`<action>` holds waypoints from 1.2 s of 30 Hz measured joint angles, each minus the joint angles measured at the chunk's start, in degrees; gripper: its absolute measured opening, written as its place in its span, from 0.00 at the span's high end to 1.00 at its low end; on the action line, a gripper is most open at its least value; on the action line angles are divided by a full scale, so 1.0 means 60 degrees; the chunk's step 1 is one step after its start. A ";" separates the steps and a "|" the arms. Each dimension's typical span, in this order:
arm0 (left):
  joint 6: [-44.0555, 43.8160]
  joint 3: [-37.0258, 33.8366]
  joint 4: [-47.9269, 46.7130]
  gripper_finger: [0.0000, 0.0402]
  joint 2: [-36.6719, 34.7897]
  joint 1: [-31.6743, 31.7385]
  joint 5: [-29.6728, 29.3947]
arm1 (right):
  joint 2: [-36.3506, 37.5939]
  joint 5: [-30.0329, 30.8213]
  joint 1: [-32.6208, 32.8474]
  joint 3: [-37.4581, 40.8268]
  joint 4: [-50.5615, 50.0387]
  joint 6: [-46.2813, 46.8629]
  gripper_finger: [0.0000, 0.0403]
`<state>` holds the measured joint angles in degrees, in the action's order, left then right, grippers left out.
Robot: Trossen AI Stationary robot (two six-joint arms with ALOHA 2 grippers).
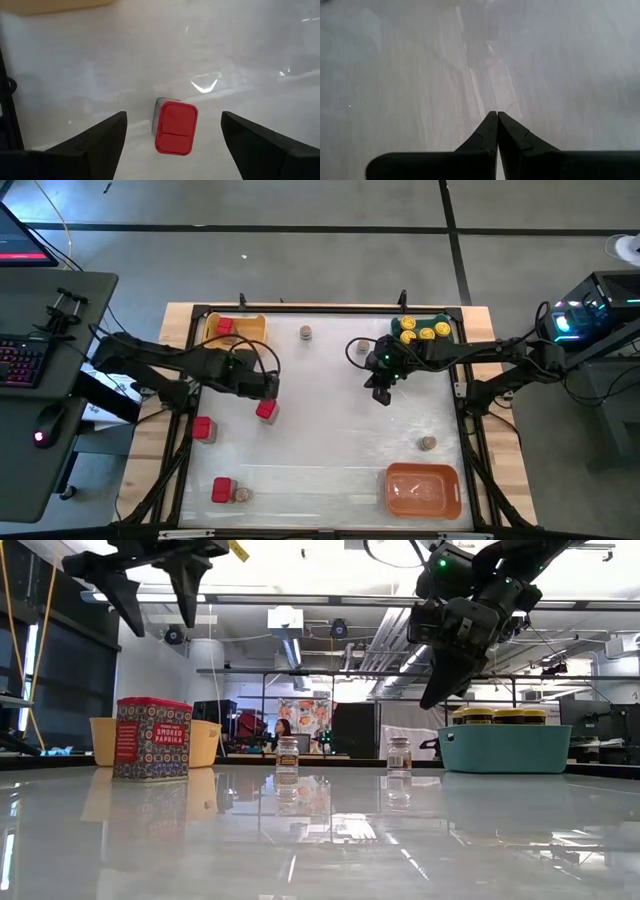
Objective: Sort spices by type
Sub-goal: Put the right red seasoning can into the yellow bin
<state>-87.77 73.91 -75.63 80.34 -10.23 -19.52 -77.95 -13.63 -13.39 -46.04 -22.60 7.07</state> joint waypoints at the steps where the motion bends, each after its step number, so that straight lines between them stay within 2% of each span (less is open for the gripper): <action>1: -0.0032 0.0004 -0.0001 0.23 0.0069 -0.0064 -0.0094 | 0.0000 0.0000 0.0002 0.0000 0.0013 0.0000 1.00; 3: -0.0073 0.0004 0.0020 0.23 0.0293 -0.0147 -0.0058 | 0.0000 0.0000 0.0000 0.0000 0.0045 0.0000 1.00; 14: 0.1228 0.0000 0.1260 0.23 0.2265 0.0028 0.1717 | -0.0025 0.0002 0.0000 0.0000 0.0148 0.0001 1.00; 21: 0.0489 -0.0007 0.0402 0.23 0.2226 -0.0028 0.1397 | -0.0025 0.0001 0.0000 0.0000 0.0159 0.0000 1.00; 28: 0.1252 -0.0007 0.0959 0.23 0.2280 0.0120 0.1410 | -0.0025 0.0000 0.0000 0.0000 0.0188 0.0000 1.00; 36: 0.1907 -0.0007 0.0815 0.23 0.2157 0.0403 0.1305 | -0.0025 0.0001 0.0000 0.0000 0.0189 0.0011 1.00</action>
<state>-76.33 73.87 -70.74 93.28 -7.81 -11.69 -78.11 -13.62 -13.39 -46.04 -21.47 7.14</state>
